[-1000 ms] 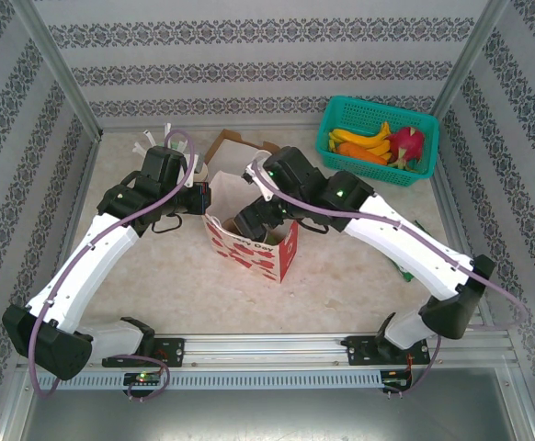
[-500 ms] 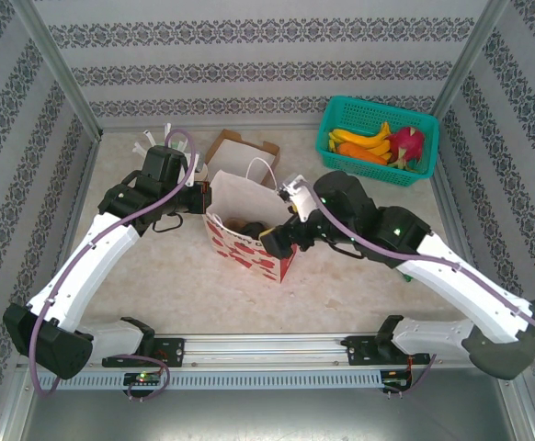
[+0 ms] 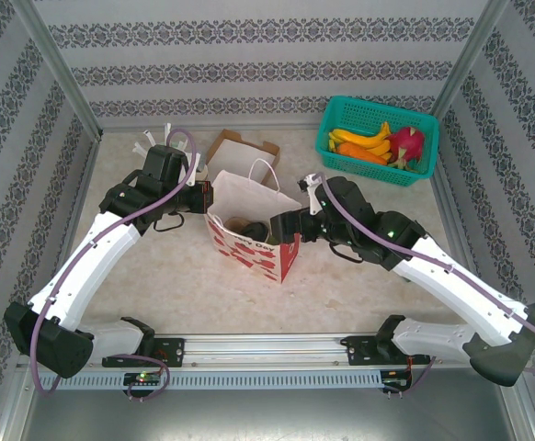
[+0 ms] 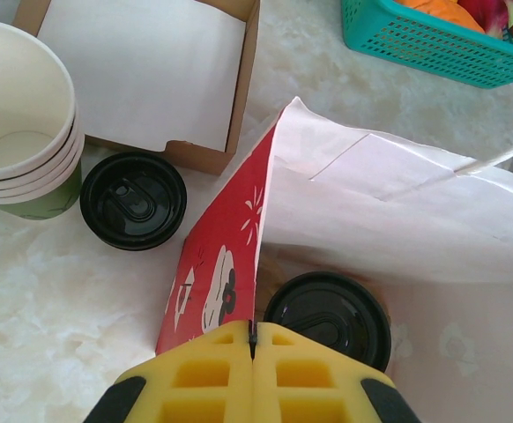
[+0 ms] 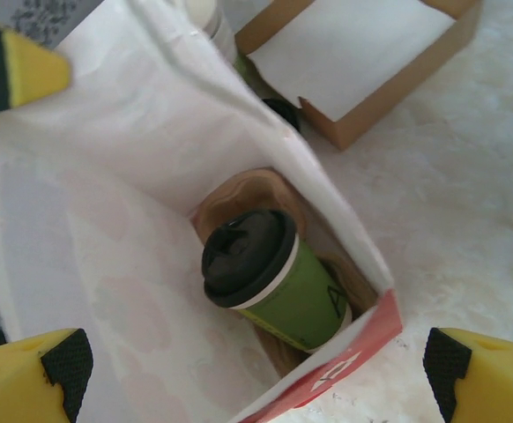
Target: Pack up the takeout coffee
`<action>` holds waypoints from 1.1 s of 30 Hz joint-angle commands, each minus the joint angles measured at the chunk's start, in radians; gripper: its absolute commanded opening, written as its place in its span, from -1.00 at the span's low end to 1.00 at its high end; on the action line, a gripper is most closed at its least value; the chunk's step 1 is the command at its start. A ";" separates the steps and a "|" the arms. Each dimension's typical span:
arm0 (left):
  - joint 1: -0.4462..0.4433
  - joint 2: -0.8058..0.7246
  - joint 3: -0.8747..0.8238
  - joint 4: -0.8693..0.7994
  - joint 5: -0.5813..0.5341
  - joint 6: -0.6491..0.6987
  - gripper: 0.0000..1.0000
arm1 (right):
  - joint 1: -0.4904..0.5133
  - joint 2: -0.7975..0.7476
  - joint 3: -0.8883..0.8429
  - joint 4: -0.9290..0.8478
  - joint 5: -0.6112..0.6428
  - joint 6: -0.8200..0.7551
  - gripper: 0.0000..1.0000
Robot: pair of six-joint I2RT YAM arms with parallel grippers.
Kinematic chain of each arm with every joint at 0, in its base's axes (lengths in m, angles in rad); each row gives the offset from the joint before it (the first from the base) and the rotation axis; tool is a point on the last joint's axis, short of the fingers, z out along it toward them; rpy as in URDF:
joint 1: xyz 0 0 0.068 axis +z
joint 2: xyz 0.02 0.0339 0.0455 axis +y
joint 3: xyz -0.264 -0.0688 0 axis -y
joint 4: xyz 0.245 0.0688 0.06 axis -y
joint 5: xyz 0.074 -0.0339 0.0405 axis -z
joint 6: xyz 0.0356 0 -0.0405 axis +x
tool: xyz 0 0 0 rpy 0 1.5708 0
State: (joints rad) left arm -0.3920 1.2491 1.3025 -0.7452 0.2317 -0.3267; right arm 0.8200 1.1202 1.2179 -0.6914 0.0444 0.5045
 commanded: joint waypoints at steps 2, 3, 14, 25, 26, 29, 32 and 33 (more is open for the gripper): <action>-0.005 0.000 0.009 0.027 0.005 -0.018 -1.00 | -0.008 0.001 -0.013 0.022 0.030 0.112 0.96; -0.006 0.001 0.007 0.030 0.005 -0.018 -1.00 | -0.008 0.003 -0.032 0.033 0.020 0.116 0.96; -0.005 0.011 0.018 0.022 0.002 -0.028 -1.00 | -0.008 0.103 0.013 -0.040 0.046 0.211 0.81; -0.006 0.009 0.020 0.023 0.002 -0.032 -1.00 | 0.001 0.185 0.124 -0.167 0.085 0.186 0.44; -0.005 0.009 0.021 0.023 0.004 -0.032 -1.00 | 0.001 0.186 0.124 -0.170 0.084 0.182 0.39; -0.006 0.005 0.023 0.021 0.008 -0.033 -1.00 | 0.001 0.191 0.135 -0.189 0.089 0.164 0.23; -0.006 0.000 0.021 0.020 0.009 -0.034 -1.00 | 0.001 0.206 0.165 -0.218 0.105 0.133 0.10; -0.006 -0.004 0.019 0.024 0.011 -0.035 -1.00 | 0.001 0.213 0.177 -0.229 0.111 0.120 0.06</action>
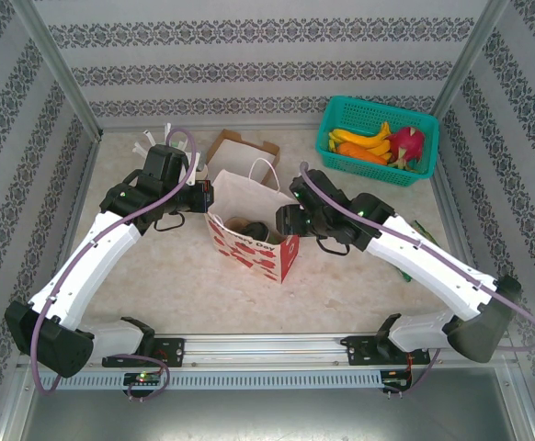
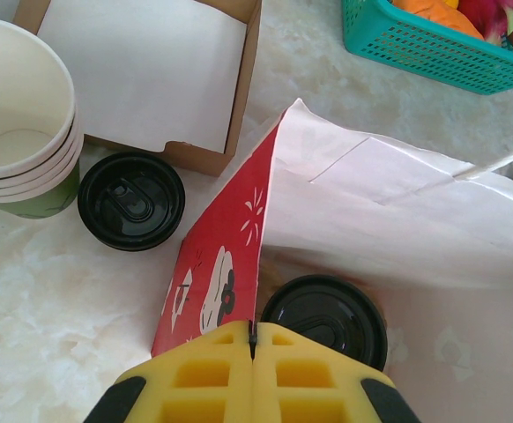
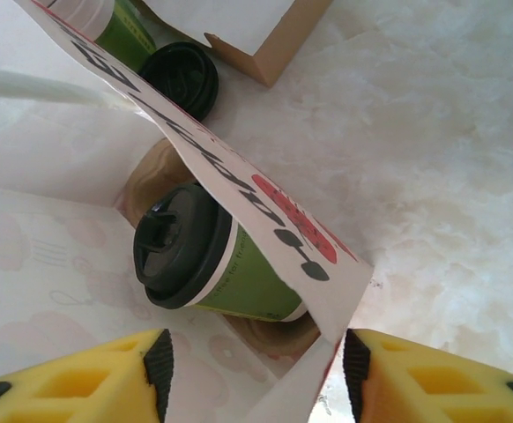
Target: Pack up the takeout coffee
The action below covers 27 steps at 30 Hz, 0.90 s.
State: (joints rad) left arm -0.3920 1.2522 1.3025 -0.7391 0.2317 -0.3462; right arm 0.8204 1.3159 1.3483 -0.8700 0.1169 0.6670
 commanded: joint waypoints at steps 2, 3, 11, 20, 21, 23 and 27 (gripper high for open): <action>-0.007 -0.012 0.013 0.024 0.018 -0.016 -0.98 | 0.000 0.031 0.068 -0.066 0.049 -0.064 0.01; -0.006 -0.015 0.010 0.030 0.022 -0.017 -0.97 | -0.001 0.038 0.077 -0.073 0.050 -0.075 0.00; -0.006 -0.039 -0.007 0.049 0.064 -0.008 -0.77 | -0.018 0.093 0.138 -0.090 0.040 -0.145 -0.23; -0.006 -0.100 -0.039 0.123 0.140 -0.008 0.08 | -0.076 0.159 0.216 -0.113 0.013 -0.245 -0.43; -0.005 -0.107 -0.044 0.128 0.138 -0.008 0.18 | -0.082 0.164 0.221 -0.112 0.005 -0.252 -0.45; -0.005 -0.119 -0.052 0.135 0.132 -0.009 0.37 | -0.092 0.172 0.230 -0.110 0.001 -0.263 -0.48; 0.006 -0.136 -0.072 0.160 0.129 -0.023 0.68 | -0.111 0.185 0.246 -0.104 0.003 -0.276 -0.55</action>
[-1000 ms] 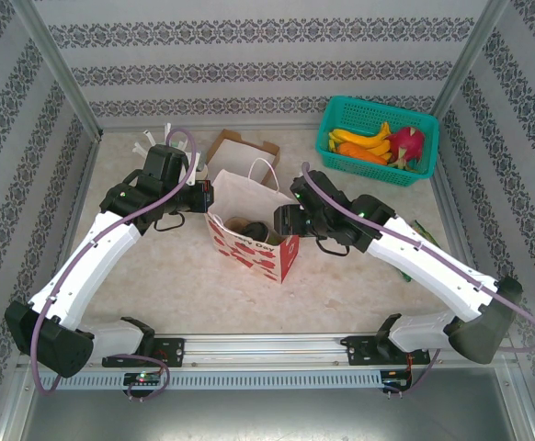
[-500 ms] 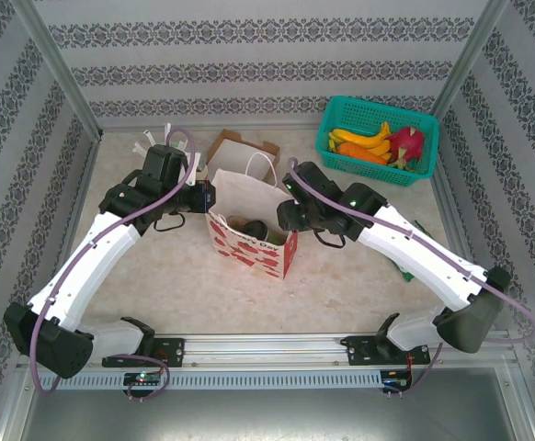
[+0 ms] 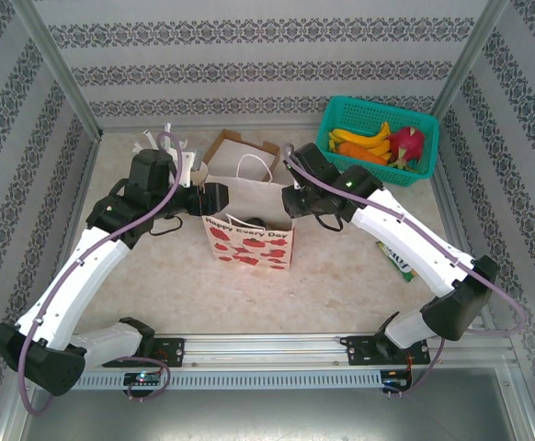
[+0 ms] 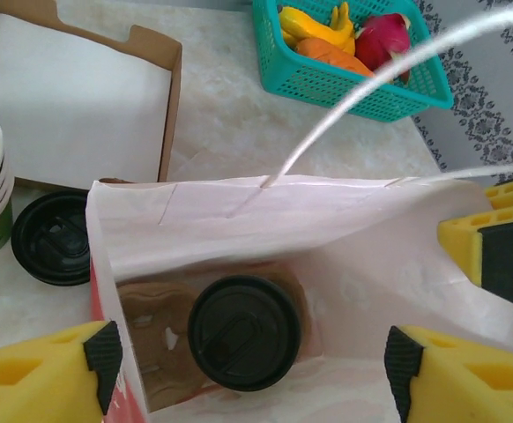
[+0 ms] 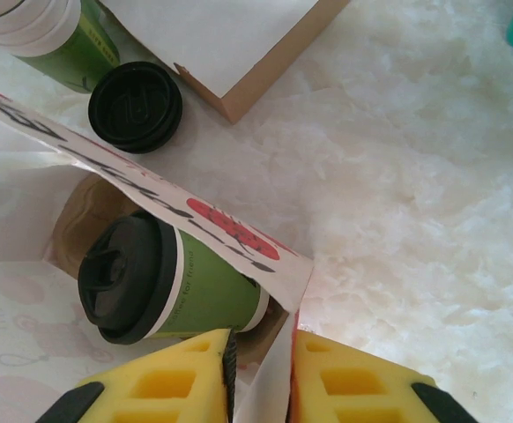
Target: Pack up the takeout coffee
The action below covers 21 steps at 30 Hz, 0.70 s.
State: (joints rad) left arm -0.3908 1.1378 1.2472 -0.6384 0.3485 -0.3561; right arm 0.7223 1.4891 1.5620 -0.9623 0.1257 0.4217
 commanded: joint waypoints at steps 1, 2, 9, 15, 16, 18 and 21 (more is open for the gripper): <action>0.008 -0.024 -0.020 0.063 0.011 -0.019 0.74 | -0.018 0.015 0.037 -0.010 -0.005 -0.035 -0.56; 0.009 -0.026 -0.023 0.065 0.009 -0.022 0.78 | -0.024 0.019 0.042 -0.012 -0.001 -0.039 -0.56; 0.030 -0.047 -0.033 0.054 -0.093 -0.077 0.99 | -0.060 0.032 0.053 -0.027 0.029 -0.031 -0.60; 0.043 -0.093 -0.064 0.065 -0.244 -0.131 0.99 | -0.081 0.015 0.025 -0.024 0.056 0.003 -0.61; 0.045 -0.095 -0.064 0.051 -0.290 -0.148 0.99 | -0.081 0.011 0.017 -0.020 0.061 0.009 -0.61; 0.047 -0.096 -0.060 0.017 -0.373 -0.179 0.99 | -0.087 0.005 0.007 -0.013 0.065 0.019 -0.61; 0.046 -0.089 -0.063 -0.049 -0.505 -0.230 0.99 | -0.095 0.004 0.001 -0.001 0.055 0.028 -0.60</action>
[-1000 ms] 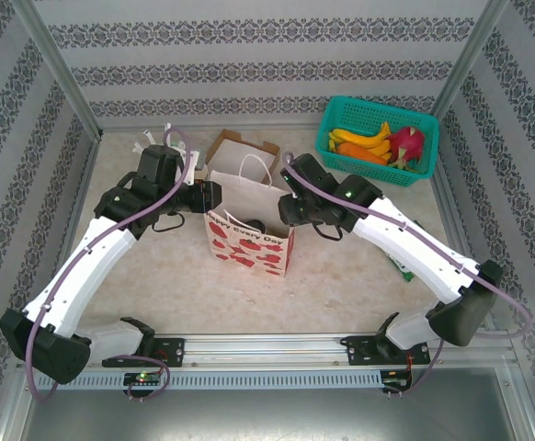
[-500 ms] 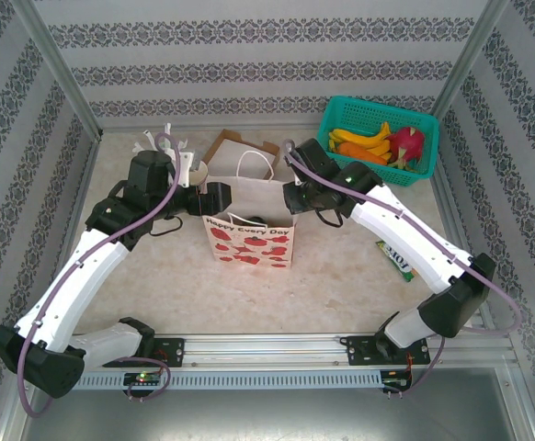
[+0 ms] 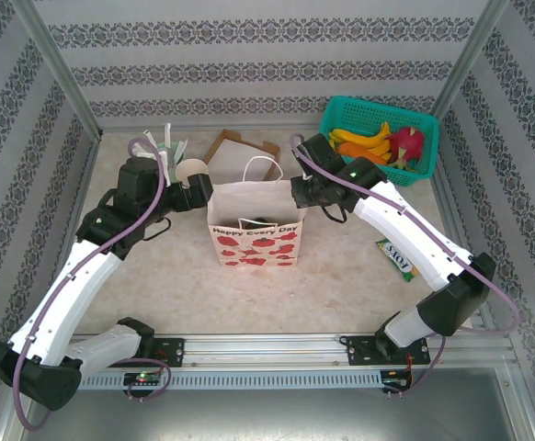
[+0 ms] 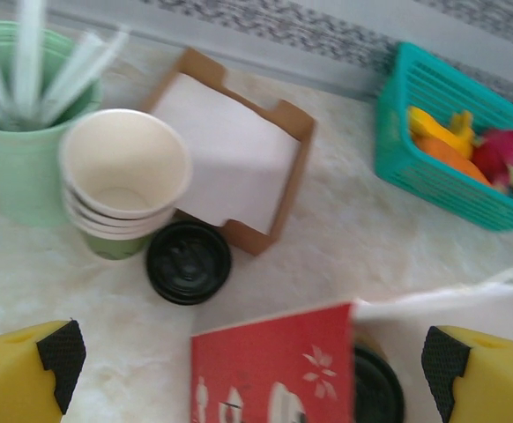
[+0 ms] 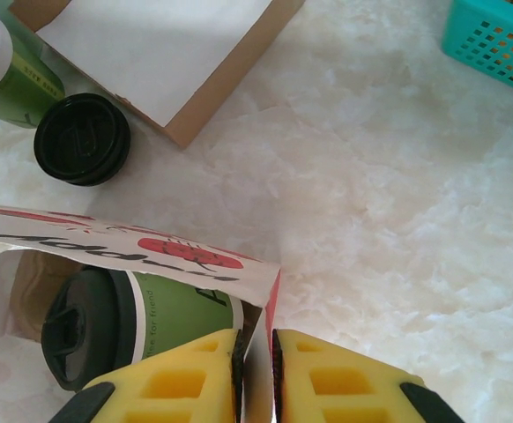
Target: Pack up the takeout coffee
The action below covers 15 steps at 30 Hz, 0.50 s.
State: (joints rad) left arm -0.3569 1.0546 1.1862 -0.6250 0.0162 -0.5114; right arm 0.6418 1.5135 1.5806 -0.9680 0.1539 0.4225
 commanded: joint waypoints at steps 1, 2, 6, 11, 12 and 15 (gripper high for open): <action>0.013 0.000 -0.002 -0.083 -0.205 -0.090 0.99 | -0.015 -0.019 -0.015 0.010 0.014 0.025 -0.59; 0.013 0.007 -0.002 -0.092 -0.216 -0.095 0.99 | -0.015 -0.017 -0.014 0.016 0.003 0.020 -0.59; 0.013 0.047 0.001 -0.095 -0.183 -0.098 0.99 | -0.014 0.000 0.003 0.050 -0.045 -0.007 -0.55; 0.016 0.086 0.030 -0.107 -0.172 -0.097 0.99 | -0.014 0.049 0.061 0.032 -0.067 -0.025 -0.50; 0.020 0.086 0.033 -0.106 -0.165 -0.101 0.99 | -0.014 0.050 0.065 0.031 -0.060 -0.022 -0.49; 0.046 0.089 0.035 -0.102 -0.145 -0.126 0.99 | -0.015 0.037 0.065 0.039 -0.054 -0.025 -0.28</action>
State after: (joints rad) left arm -0.3401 1.1507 1.1866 -0.6998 -0.1314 -0.6033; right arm 0.6315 1.5562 1.6176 -0.9318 0.1036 0.4091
